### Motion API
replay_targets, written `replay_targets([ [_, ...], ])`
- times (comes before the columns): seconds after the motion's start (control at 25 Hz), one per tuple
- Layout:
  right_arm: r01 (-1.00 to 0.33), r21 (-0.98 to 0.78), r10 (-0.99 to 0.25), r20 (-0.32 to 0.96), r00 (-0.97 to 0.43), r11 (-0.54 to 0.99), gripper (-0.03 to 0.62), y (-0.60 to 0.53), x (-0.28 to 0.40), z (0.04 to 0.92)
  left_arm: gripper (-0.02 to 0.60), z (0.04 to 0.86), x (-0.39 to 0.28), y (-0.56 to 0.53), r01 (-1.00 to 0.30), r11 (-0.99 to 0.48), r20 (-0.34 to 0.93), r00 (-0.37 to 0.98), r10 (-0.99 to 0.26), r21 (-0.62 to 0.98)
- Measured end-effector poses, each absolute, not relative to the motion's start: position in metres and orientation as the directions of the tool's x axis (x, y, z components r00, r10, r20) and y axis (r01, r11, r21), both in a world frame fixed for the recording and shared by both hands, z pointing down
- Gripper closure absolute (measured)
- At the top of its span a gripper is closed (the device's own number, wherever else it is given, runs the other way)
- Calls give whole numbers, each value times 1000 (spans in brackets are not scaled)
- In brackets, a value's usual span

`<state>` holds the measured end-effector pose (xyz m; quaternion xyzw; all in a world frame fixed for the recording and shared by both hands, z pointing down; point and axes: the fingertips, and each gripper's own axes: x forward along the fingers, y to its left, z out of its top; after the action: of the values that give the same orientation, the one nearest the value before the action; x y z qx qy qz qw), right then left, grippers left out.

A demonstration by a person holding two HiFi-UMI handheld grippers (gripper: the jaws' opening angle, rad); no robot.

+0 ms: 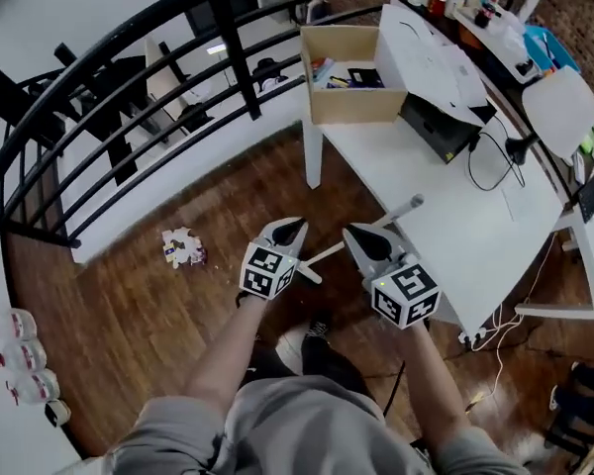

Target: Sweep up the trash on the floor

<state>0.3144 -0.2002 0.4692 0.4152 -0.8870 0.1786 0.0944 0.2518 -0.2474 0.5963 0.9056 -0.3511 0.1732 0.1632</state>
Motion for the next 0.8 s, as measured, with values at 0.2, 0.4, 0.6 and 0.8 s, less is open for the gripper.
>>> replay_targets([
  [0.2,-666,-222,-605,289,-742,712,594,-211,212,445,575,522,147,-231,-781,-591,340,622,-705,204],
  [0.4,-574,-193,-515,283,-809,795,594,-201,109,428,575,475,42,-190,-836,-498,307,548,-778,229],
  [0.6,-468,-143,-418,281,-864,872,594,-181,0,413,575,437,-58,-160,-875,-411,269,472,-840,254],
  [0.8,-404,-128,-363,254,-896,906,594,-164,-85,395,575,406,-130,-141,-893,-389,213,435,-875,226],
])
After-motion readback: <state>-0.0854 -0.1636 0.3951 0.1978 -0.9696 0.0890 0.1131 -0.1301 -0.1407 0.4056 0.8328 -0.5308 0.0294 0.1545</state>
